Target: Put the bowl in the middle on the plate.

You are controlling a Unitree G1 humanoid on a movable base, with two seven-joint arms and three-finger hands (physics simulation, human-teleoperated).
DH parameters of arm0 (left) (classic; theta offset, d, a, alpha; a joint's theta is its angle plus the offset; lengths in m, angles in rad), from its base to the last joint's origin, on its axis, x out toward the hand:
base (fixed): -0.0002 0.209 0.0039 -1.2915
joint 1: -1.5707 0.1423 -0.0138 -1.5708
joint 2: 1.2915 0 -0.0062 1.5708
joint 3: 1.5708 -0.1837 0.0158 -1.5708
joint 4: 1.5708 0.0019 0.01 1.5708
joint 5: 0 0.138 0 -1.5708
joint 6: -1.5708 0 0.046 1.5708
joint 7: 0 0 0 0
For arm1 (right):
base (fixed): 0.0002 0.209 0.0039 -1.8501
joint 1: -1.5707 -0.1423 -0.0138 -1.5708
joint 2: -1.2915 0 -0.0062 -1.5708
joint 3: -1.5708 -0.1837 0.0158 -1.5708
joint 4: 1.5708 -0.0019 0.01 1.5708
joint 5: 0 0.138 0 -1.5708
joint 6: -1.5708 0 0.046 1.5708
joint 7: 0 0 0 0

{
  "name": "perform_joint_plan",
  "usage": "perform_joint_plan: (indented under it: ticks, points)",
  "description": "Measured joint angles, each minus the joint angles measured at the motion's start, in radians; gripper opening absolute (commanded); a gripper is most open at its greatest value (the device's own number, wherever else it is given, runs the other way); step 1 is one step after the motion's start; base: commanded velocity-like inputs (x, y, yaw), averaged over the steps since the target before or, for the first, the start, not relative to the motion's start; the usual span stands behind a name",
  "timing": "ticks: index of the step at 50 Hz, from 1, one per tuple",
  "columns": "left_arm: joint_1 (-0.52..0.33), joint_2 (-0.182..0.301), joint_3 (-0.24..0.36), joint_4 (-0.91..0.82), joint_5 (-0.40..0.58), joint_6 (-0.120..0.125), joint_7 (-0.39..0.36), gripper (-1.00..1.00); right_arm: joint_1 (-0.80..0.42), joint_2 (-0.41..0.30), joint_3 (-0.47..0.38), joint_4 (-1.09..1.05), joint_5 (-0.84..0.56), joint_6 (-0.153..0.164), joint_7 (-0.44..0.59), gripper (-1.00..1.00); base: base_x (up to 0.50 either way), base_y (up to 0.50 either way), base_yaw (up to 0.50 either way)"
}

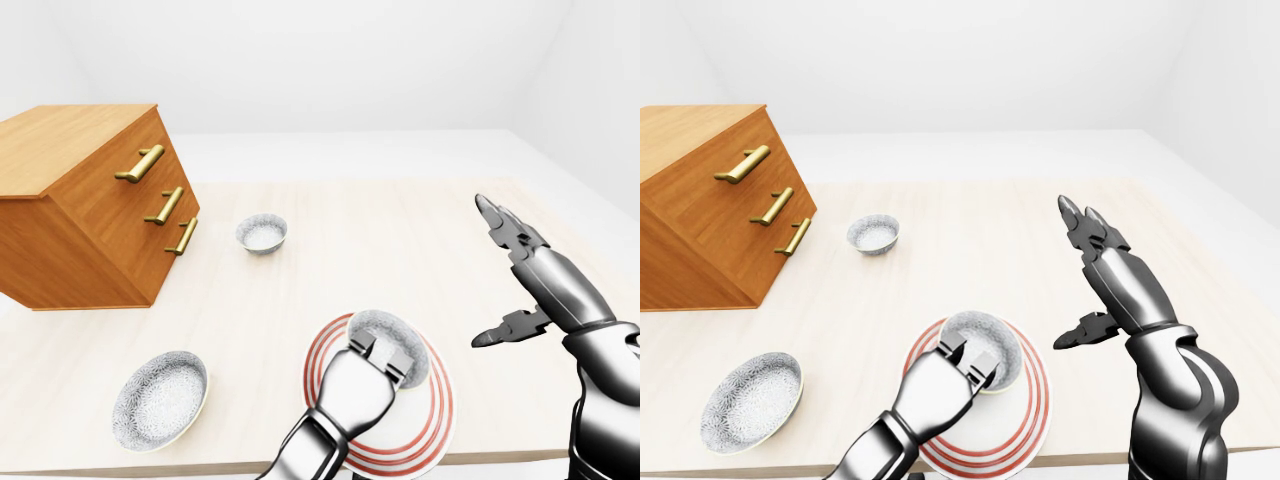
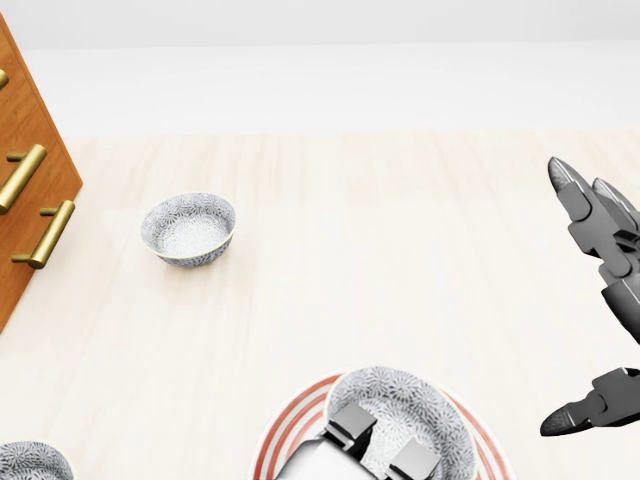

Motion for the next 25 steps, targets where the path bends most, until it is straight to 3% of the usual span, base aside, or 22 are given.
perform_joint_plan:
  ticks: [14, 25]
  points:
    - [0.015, 0.015, -0.022, -0.035, -0.007, 0.000, -0.027, -1.00, 0.001, 0.001, 0.001, 0.000, -0.001, 0.000, 0.000, 1.00, 0.00, 0.00, 0.00]
    - [0.020, 0.029, -0.020, 0.028, -0.009, 0.000, 0.032, -1.00, 0.001, 0.002, 0.001, 0.006, 0.001, 0.000, 0.000, 1.00, 0.00, 0.00, 0.00]
